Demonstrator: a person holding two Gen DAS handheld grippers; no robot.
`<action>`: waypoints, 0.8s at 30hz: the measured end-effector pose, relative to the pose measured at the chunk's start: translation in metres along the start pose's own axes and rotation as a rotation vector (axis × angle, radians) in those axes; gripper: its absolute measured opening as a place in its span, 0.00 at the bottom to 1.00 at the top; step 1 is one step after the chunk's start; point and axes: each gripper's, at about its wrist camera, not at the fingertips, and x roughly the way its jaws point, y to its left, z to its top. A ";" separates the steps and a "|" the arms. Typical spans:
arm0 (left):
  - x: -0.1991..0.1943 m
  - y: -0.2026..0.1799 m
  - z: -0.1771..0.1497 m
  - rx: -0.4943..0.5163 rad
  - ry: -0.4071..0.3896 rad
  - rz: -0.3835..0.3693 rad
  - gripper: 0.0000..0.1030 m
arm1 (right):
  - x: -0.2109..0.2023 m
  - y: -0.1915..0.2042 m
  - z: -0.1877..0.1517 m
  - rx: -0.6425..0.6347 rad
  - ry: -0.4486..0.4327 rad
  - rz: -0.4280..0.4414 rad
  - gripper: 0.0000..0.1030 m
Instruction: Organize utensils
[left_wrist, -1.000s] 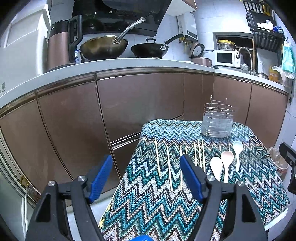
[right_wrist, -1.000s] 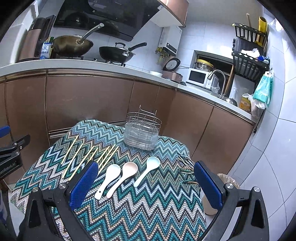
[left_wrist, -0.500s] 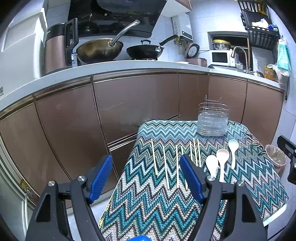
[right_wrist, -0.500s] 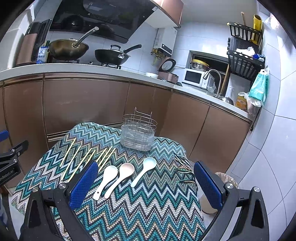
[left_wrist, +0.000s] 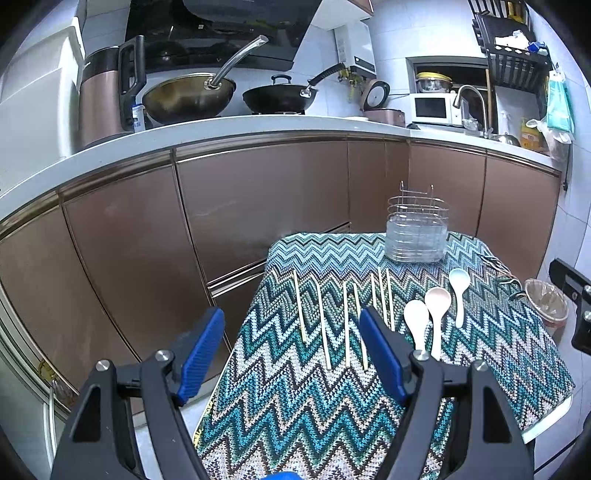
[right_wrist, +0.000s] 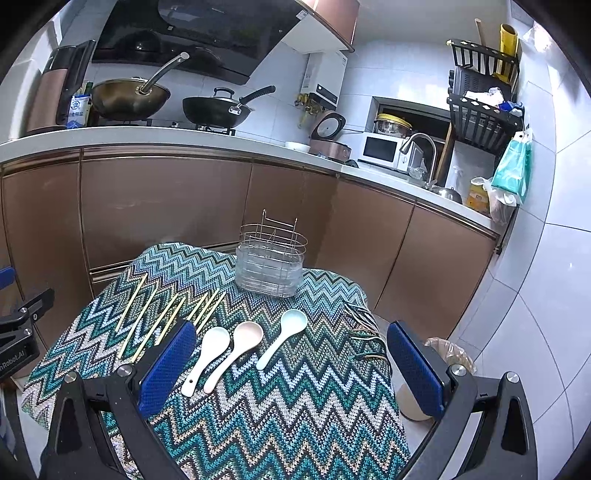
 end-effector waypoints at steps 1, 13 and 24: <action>0.000 -0.001 0.000 0.001 0.003 0.000 0.72 | 0.000 0.000 0.000 0.002 0.001 0.000 1.00; 0.004 -0.008 -0.006 0.034 0.029 0.030 0.72 | 0.005 0.000 -0.005 -0.003 0.016 -0.005 1.00; 0.006 -0.008 -0.008 0.042 0.039 0.050 0.72 | 0.007 0.003 -0.008 -0.013 0.029 -0.003 1.00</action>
